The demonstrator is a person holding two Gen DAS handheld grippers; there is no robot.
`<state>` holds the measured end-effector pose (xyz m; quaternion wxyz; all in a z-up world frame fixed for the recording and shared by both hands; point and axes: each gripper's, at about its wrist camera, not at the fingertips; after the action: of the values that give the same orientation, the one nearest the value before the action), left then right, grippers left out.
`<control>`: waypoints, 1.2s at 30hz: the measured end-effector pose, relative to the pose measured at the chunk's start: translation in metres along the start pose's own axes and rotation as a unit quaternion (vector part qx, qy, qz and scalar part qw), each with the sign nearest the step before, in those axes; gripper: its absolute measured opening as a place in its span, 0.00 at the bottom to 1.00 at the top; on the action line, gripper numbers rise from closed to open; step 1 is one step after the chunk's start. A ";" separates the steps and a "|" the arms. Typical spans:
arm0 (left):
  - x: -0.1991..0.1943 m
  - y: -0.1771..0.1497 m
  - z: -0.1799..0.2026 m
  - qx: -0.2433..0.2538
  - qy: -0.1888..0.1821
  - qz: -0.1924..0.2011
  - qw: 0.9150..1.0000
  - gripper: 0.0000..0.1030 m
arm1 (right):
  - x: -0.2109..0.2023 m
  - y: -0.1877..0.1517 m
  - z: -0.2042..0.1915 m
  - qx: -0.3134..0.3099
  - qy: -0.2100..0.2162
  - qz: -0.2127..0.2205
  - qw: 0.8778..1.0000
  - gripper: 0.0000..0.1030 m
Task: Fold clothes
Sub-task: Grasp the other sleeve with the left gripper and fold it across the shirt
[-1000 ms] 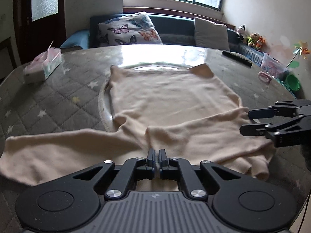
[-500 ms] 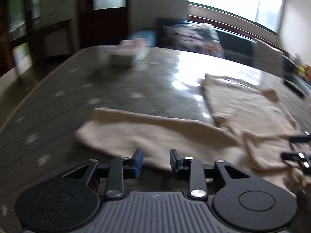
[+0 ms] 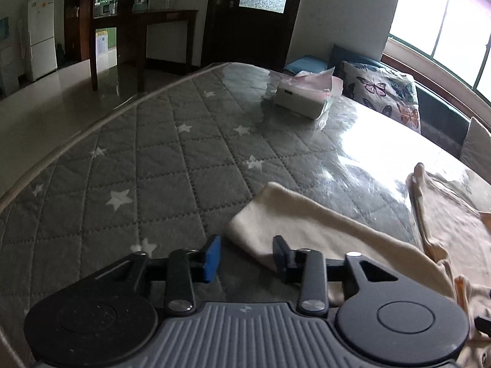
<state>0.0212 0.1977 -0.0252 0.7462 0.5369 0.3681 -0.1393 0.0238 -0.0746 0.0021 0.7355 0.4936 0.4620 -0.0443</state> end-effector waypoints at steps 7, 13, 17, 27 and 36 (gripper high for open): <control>-0.016 0.010 0.009 -0.012 -0.052 0.029 0.998 0.06 | -0.013 -0.003 0.008 0.016 -0.005 0.008 1.000 0.61; -0.059 0.012 0.059 0.026 -0.166 0.052 0.984 0.05 | -0.032 -0.009 0.026 0.047 -0.009 0.025 0.999 0.61; -0.076 0.009 0.098 0.050 -0.242 0.047 0.968 0.05 | -0.044 -0.013 0.039 0.066 -0.016 0.034 0.997 0.61; -0.086 -0.019 0.192 0.125 -0.372 0.001 0.920 0.06 | -0.052 -0.037 0.064 0.100 -0.035 0.018 0.994 0.61; -0.066 -0.060 0.223 0.196 -0.393 -0.062 0.896 0.28 | -0.051 -0.057 0.070 0.120 -0.038 0.006 0.992 0.56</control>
<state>0.0282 -0.0394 0.0129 0.6996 0.5501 0.0430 -0.4540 0.0096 -0.1772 0.0061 0.6882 0.5794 0.4216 -0.1138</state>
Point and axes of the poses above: each gripper's, at about its wrist camera, not at the fingertips, and x roughly the way its jaws point, z to its right, y to its top, and after that the axes turned 1 degree about -x, right-handed
